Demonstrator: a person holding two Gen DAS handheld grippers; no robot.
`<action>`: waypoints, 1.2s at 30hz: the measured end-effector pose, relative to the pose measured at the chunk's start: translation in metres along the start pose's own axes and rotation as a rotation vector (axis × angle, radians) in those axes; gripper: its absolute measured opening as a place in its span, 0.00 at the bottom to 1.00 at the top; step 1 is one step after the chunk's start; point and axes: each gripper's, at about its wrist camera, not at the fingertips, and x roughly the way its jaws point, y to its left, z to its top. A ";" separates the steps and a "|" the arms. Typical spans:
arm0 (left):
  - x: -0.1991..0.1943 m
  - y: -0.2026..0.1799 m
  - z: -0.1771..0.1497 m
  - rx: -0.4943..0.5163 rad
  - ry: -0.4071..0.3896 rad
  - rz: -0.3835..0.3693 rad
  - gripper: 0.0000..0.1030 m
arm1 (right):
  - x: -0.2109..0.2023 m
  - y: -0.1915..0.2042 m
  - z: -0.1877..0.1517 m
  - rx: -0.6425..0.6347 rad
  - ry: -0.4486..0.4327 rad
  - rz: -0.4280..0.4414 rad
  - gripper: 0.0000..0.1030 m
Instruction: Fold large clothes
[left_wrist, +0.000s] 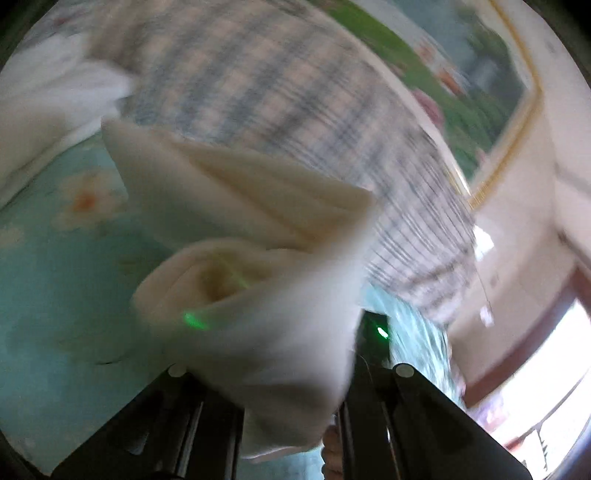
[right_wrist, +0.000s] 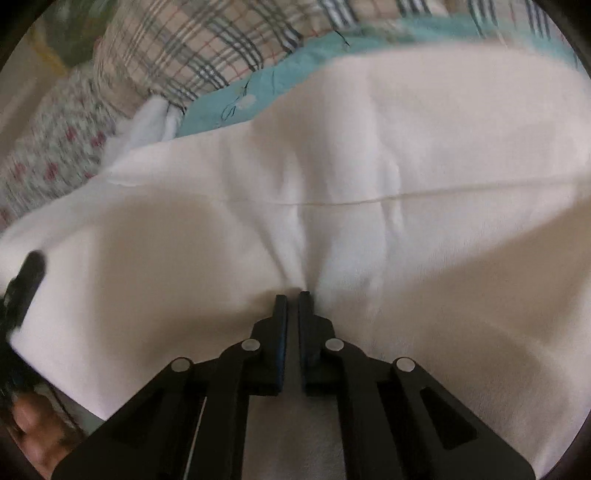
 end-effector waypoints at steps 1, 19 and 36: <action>0.009 -0.017 -0.004 0.052 0.023 -0.017 0.05 | -0.005 -0.009 0.002 0.055 0.016 0.061 0.03; 0.115 -0.082 -0.106 0.459 0.256 0.181 0.06 | -0.124 -0.116 0.006 0.361 -0.267 0.285 0.83; 0.134 -0.155 -0.105 0.520 0.256 0.089 0.07 | -0.188 -0.092 0.049 0.044 -0.336 0.036 0.15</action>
